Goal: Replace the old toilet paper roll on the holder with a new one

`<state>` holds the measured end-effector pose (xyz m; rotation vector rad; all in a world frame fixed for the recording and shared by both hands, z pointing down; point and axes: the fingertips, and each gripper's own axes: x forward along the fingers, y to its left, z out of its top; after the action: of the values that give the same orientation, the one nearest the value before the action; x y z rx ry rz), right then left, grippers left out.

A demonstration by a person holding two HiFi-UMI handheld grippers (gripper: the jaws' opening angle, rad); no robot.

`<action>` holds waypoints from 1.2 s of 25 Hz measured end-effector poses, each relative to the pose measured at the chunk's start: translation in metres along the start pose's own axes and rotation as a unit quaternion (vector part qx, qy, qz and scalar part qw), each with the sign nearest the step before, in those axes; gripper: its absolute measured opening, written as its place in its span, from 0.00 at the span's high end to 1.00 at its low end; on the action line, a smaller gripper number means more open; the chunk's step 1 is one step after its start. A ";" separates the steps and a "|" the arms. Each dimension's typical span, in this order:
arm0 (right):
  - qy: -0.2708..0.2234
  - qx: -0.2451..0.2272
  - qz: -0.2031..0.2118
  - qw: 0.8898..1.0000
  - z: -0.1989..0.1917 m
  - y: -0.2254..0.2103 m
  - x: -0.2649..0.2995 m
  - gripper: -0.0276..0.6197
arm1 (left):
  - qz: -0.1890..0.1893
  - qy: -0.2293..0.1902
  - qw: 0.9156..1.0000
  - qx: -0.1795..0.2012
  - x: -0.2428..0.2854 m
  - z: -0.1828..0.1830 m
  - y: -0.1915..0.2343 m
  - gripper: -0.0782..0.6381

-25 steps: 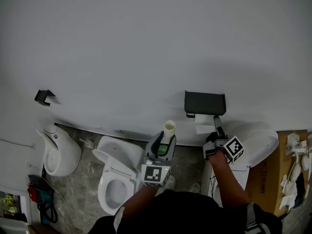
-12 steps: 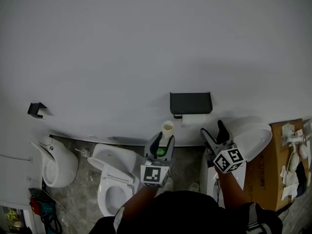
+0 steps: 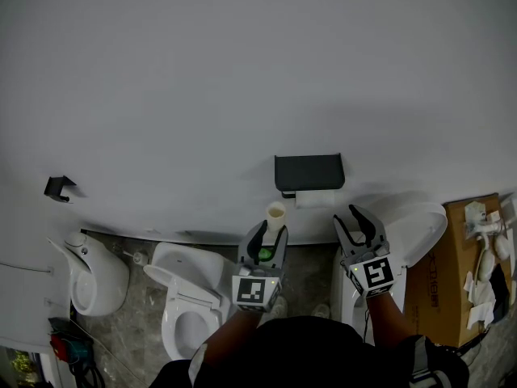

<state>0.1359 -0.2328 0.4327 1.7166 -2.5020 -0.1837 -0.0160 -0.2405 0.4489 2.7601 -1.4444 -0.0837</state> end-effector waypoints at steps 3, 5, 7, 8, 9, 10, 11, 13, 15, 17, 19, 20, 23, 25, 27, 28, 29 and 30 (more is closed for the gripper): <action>0.000 -0.024 -0.004 1.000 0.003 0.002 -0.002 0.82 | 0.001 -0.001 1.000 -0.001 0.000 0.001 -0.001 0.66; -0.006 -0.033 -0.012 0.999 0.007 0.001 -0.004 0.91 | 0.001 -0.002 1.000 0.000 -0.001 0.001 -0.001 0.66; -0.011 -0.041 -0.016 0.999 0.011 0.001 -0.006 0.95 | 0.002 -0.001 1.000 0.000 -0.002 0.001 -0.001 0.66; -0.012 -0.043 -0.016 0.999 0.012 0.001 -0.007 0.95 | 0.003 0.001 1.000 0.000 -0.002 -0.001 0.000 0.66; -0.014 -0.046 -0.015 0.999 0.014 0.002 -0.007 0.95 | 0.005 0.003 1.000 0.000 -0.003 -0.003 0.000 0.66; -0.014 -0.050 -0.014 0.999 0.014 0.001 -0.007 0.95 | 0.006 0.005 1.000 0.000 -0.003 -0.003 0.001 0.66; -0.014 -0.056 -0.013 0.998 0.015 0.001 -0.007 0.95 | 0.006 0.006 1.000 0.000 -0.003 -0.003 0.000 0.66; -0.011 -0.057 -0.013 0.998 0.017 0.001 -0.007 0.95 | 0.005 0.005 1.000 -0.001 -0.003 0.000 -0.001 0.66; -0.008 -0.051 -0.015 0.999 0.018 0.002 -0.006 0.95 | 0.004 -0.002 1.000 -0.004 -0.002 0.003 -0.002 0.66; -0.001 -0.058 -0.017 0.998 0.014 0.001 -0.007 0.95 | 0.003 -0.003 1.000 -0.004 -0.002 0.004 -0.002 0.66; 0.003 -0.073 -0.013 0.997 0.012 0.001 -0.008 0.95 | 0.003 -0.004 1.000 -0.003 -0.002 0.005 -0.003 0.66; 0.003 -0.072 -0.012 0.997 0.013 0.001 -0.008 0.95 | 0.003 -0.004 1.000 -0.003 -0.002 0.005 -0.003 0.66; 0.004 -0.066 -0.009 0.998 0.012 0.003 -0.008 0.95 | 0.003 -0.002 1.000 -0.002 -0.002 0.003 -0.003 0.66; 0.007 -0.077 -0.005 0.997 0.011 0.004 -0.007 0.95 | 0.005 -0.001 1.000 -0.002 -0.002 0.002 -0.003 0.66; 0.009 -0.074 -0.005 0.997 0.010 0.005 -0.006 0.96 | 0.007 0.000 1.000 -0.001 -0.003 0.002 -0.002 0.66; 0.011 -0.078 -0.004 0.997 0.009 0.005 -0.006 0.95 | 0.007 0.000 1.000 -0.002 -0.003 0.001 -0.002 0.66; 0.013 -0.080 -0.003 0.997 0.008 0.006 -0.006 0.95 | 0.008 0.000 1.000 -0.001 -0.004 0.001 -0.002 0.66; 0.015 -0.080 -0.002 0.997 0.007 0.007 -0.006 0.95 | 0.008 0.000 1.000 -0.001 -0.004 0.001 -0.002 0.66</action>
<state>0.1304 -0.2249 0.4272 1.6502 -2.3900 -0.3469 -0.0172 -0.2362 0.4483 2.7473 -1.4650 -0.0849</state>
